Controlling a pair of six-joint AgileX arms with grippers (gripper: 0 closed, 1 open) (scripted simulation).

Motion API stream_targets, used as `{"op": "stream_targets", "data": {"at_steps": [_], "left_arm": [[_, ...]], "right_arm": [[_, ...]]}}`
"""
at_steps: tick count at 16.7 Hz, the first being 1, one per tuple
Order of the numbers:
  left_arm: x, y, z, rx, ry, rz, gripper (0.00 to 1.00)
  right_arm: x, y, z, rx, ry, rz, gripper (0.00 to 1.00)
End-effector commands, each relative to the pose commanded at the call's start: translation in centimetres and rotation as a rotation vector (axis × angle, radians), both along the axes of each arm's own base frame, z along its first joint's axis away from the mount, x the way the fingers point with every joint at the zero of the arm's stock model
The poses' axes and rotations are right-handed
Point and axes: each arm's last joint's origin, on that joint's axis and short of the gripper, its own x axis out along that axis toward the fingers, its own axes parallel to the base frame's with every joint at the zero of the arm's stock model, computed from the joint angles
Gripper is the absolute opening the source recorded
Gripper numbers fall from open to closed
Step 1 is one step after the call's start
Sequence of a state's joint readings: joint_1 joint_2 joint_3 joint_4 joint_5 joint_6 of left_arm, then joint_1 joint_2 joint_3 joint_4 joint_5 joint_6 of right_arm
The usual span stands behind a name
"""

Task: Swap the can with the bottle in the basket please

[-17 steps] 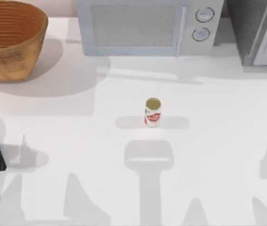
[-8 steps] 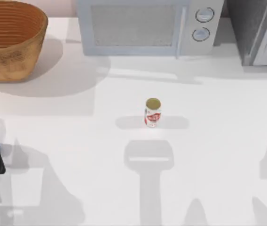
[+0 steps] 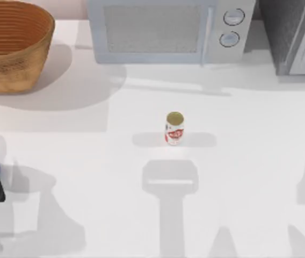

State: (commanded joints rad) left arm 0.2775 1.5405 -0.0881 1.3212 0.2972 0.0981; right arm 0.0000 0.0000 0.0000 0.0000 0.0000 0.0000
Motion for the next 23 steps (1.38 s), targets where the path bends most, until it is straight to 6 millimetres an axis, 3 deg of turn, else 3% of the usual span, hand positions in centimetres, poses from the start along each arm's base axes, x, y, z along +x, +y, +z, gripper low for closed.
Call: {"op": "stream_targets", "data": {"at_steps": [6, 15, 21, 23], "left_arm": [[1.5, 0.2, 0.0, 0.000, -0.001, 0.000, 1.00], [5.4, -0.1, -1.5, 0.000, 0.000, 0.000, 1.00], [5.7, -0.1, -1.7, 0.000, 0.000, 0.000, 1.00], [5.7, -0.1, -1.7, 0.000, 0.000, 0.000, 0.85]], "right_arm": [[0.0, 0.0, 0.0, 0.000, 0.000, 0.000, 1.00], [0.0, 0.0, 0.0, 0.000, 0.000, 0.000, 1.00], [0.0, 0.0, 0.0, 0.000, 0.000, 0.000, 1.00], [0.0, 0.0, 0.0, 0.000, 0.000, 0.000, 1.00]]}}
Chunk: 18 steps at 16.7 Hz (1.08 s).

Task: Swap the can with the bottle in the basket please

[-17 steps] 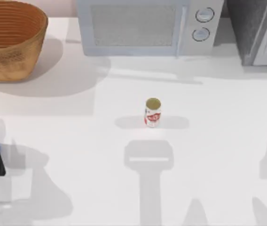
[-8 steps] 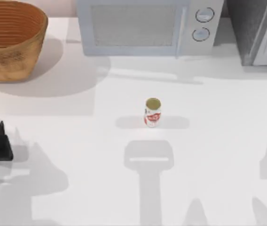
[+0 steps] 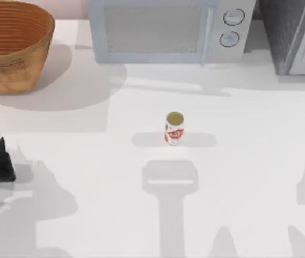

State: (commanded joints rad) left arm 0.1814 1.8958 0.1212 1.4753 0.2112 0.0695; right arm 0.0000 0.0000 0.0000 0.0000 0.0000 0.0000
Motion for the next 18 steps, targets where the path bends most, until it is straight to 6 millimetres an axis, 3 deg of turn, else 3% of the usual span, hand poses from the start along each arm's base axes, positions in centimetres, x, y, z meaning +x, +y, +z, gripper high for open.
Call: {"op": "stream_targets", "data": {"at_steps": [11, 18], "left_arm": [[0.00, 0.00, 0.00, 0.000, 0.000, 0.000, 0.02], [0.00, 0.00, 0.00, 0.000, 0.000, 0.000, 0.00]], "right_arm": [[0.00, 0.00, 0.00, 0.000, 0.000, 0.000, 1.00], [0.00, 0.00, 0.00, 0.000, 0.000, 0.000, 1.00]]}}
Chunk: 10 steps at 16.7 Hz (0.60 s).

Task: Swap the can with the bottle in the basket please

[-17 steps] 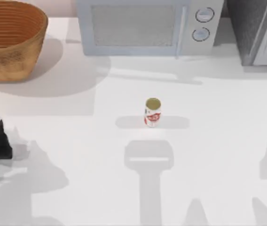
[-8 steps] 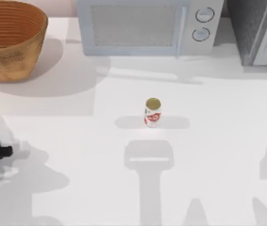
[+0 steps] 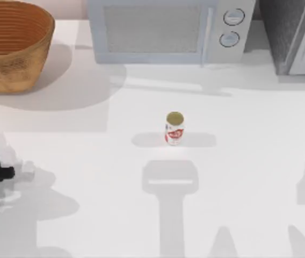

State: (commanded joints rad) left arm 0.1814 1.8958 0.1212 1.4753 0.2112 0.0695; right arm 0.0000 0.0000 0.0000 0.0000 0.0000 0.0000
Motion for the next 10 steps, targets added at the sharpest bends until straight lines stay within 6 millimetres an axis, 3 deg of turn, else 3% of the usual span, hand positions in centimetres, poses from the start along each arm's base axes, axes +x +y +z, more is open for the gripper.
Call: {"op": "stream_targets", "data": {"at_steps": [3, 6, 10], "left_arm": [[0.0, 0.0, 0.0, 0.001, 0.001, 0.001, 0.00], [1.5, 1.3, 0.8, 0.028, -0.033, 0.060, 0.00], [6.0, 5.2, 5.1, 0.103, -0.142, 0.199, 0.00]], "right_arm": [[0.0, 0.0, 0.0, 0.000, 0.000, 0.000, 1.00], [0.0, 0.0, 0.0, 0.000, 0.000, 0.000, 1.00], [0.0, 0.0, 0.0, 0.000, 0.000, 0.000, 1.00]]}}
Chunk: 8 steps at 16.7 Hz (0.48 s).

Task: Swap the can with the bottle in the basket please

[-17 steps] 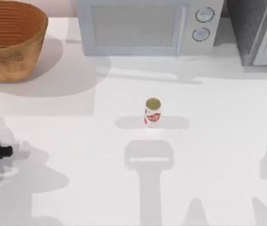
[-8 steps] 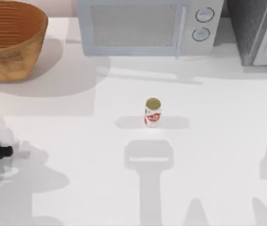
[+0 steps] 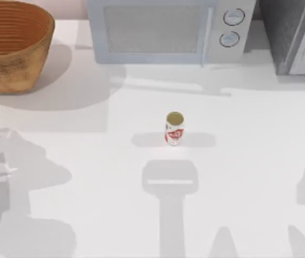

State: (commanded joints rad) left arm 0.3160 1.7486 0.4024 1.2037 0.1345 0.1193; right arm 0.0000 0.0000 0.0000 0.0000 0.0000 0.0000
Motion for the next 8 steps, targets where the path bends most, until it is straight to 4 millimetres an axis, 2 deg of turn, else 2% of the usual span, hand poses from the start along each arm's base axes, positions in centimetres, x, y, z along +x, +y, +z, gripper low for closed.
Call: {"op": "stream_targets", "data": {"at_steps": [4, 6, 8], "left_arm": [[4.6, 3.0, 6.7, 0.042, -0.037, 0.069, 0.00], [6.6, 3.1, 10.0, 0.033, -0.013, 0.052, 0.00], [8.4, 2.2, 12.9, 0.012, 0.025, 0.008, 0.00]], "right_arm": [[0.0, 0.0, 0.0, 0.000, 0.000, 0.000, 1.00], [0.0, 0.0, 0.0, 0.000, 0.000, 0.000, 1.00], [0.0, 0.0, 0.0, 0.000, 0.000, 0.000, 1.00]]}}
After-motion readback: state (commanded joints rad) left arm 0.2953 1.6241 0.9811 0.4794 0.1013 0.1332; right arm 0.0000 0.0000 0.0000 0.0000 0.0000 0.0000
